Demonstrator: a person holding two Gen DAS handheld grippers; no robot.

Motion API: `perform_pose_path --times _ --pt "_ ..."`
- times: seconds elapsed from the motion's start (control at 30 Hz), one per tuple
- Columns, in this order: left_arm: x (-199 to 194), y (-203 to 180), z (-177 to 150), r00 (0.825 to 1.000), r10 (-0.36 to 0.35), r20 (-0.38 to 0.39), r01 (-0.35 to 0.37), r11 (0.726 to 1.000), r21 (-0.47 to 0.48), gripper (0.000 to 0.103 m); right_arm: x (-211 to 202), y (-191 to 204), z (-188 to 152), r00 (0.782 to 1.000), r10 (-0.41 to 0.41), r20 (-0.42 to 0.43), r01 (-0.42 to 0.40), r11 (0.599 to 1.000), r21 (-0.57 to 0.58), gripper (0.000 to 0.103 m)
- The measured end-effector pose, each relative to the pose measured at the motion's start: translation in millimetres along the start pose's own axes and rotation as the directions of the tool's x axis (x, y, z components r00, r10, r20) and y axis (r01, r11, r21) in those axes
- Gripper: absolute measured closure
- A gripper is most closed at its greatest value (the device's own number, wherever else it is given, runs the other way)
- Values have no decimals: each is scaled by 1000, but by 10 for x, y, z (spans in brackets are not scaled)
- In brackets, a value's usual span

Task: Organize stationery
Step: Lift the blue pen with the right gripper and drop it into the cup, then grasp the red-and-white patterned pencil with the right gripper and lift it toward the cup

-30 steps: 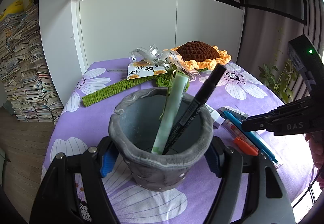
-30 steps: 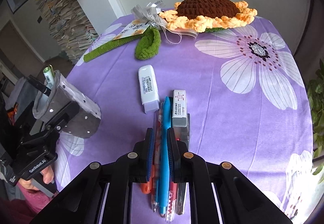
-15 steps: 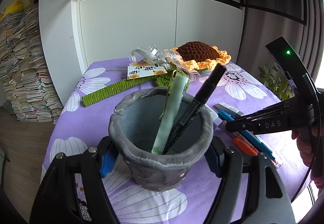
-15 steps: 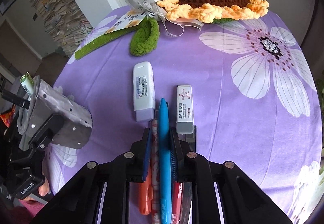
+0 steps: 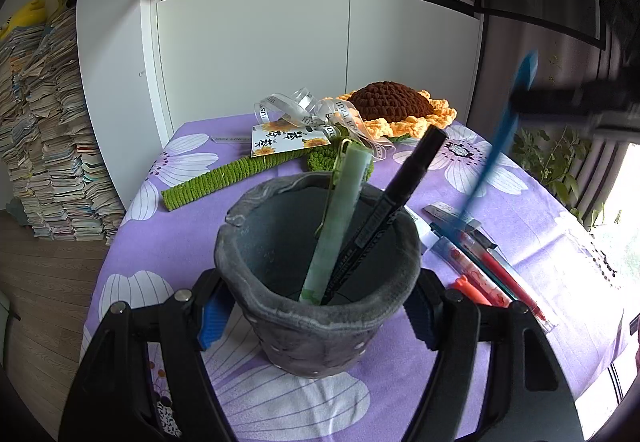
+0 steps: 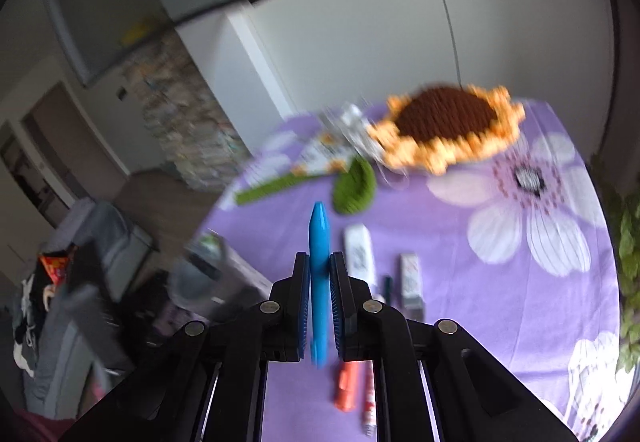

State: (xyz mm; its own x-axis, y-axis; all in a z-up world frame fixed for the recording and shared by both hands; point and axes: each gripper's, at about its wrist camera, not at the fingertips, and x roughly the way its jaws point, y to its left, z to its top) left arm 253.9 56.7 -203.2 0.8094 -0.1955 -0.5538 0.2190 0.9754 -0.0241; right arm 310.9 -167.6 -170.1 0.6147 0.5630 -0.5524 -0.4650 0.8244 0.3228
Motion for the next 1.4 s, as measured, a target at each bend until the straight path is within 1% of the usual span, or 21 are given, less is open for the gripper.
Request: perform_pose_path --times 0.07,0.17,0.23,0.4,0.53,0.8,0.87,0.93,1.17,1.3,1.4 --pt "0 0 0 1000 0 0 0 1000 0 32 -132 167 99 997 32 66 -30 999 -36 92" --pt "0 -1 0 1000 0 0 0 1000 0 32 -224 385 253 988 80 134 -69 994 -82 92" --pt "0 0 0 1000 0 0 0 1000 -1 32 -251 489 322 984 80 161 -64 992 -106 92" --pt "1 -2 -1 1000 0 0 0 1000 1 32 -260 669 407 979 121 165 -99 985 -139 92" --pt "0 -1 -2 1000 0 0 0 1000 1 32 -281 718 405 974 145 173 -118 980 -158 92" --pt "-2 2 -2 1000 0 0 0 1000 0 32 -128 823 375 977 164 139 -137 973 -185 92" --pt "0 -3 -2 1000 0 0 0 1000 0 32 -49 855 312 981 155 121 -128 971 -202 92" --pt "-1 -3 -2 1000 0 0 0 1000 1 32 69 864 224 986 142 82 -122 970 -212 92" --pt "1 -3 -3 1000 -1 -1 1 1000 0 32 304 772 60 993 122 3 -119 974 -191 92" --pt "3 -4 -2 1000 0 -2 0 1000 0 32 358 756 -10 991 124 -41 -130 972 -198 92" --pt "5 -3 -1 1000 -1 -2 1 1000 -1 32 326 669 -59 989 136 -50 -143 976 -162 92"
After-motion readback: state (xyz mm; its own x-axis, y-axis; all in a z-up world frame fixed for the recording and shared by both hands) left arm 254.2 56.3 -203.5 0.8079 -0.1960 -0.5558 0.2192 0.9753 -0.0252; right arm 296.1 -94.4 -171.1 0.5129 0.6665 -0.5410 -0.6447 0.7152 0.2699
